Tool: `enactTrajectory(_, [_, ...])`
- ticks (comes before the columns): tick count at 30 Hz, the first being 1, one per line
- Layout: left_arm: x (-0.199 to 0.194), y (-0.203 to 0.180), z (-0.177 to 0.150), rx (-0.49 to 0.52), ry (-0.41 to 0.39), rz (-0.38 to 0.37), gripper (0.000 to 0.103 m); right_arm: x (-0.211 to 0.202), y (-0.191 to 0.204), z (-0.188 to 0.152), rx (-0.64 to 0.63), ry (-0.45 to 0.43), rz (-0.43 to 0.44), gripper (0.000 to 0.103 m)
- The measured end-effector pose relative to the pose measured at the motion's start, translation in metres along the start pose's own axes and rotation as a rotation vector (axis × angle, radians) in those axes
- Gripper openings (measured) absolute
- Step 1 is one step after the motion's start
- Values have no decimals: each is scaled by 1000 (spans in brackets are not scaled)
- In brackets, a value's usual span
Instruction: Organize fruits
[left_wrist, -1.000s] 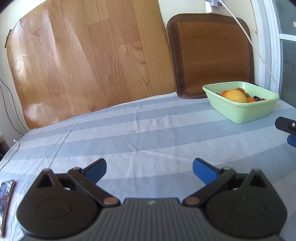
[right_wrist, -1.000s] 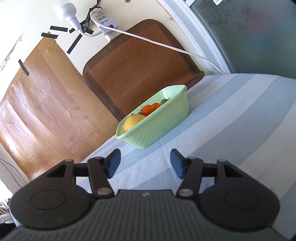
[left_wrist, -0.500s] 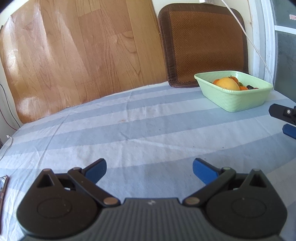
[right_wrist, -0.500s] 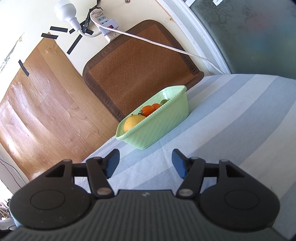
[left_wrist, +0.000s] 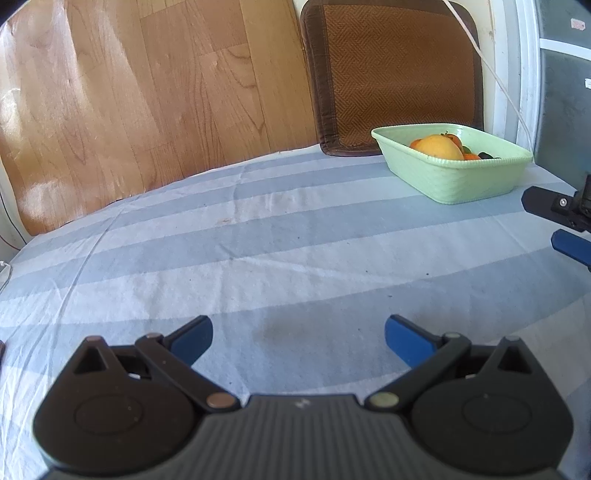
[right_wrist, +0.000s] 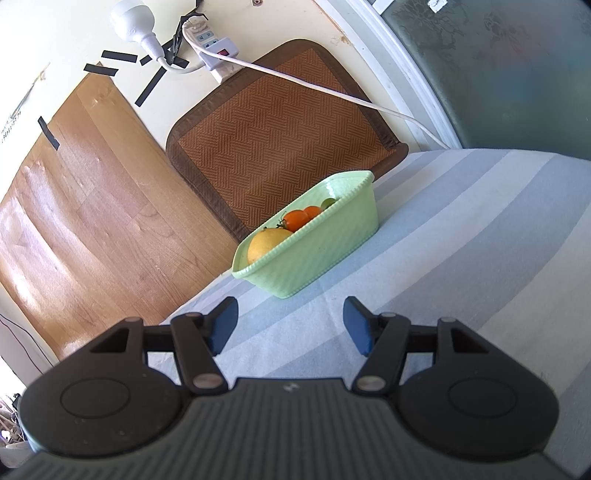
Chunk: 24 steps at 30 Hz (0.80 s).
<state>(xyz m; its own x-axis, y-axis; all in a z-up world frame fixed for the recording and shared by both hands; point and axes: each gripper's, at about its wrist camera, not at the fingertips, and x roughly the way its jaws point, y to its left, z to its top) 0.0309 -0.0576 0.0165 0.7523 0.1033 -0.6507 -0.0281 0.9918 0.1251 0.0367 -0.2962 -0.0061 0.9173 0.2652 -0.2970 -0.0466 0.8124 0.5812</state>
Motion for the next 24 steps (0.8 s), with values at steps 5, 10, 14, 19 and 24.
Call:
enactTrajectory(5, [0, -1, 0, 3, -1, 3, 103, 0, 0, 0, 0, 0, 0, 65])
enactTrajectory(10, [2, -1, 0, 5, 0, 3, 103, 0, -1, 0, 0, 0, 1, 66])
enactTrajectory(14, [2, 0, 0, 8, 0, 2, 103, 1, 0, 0, 0, 0, 1, 66])
enactTrajectory(19, [3, 1, 0, 4, 2, 1, 103, 0, -1, 0, 0, 0, 0, 66])
enactTrajectory(24, [4, 1, 1, -6, 10, -3, 103, 0, -1, 0, 0, 0, 1, 66])
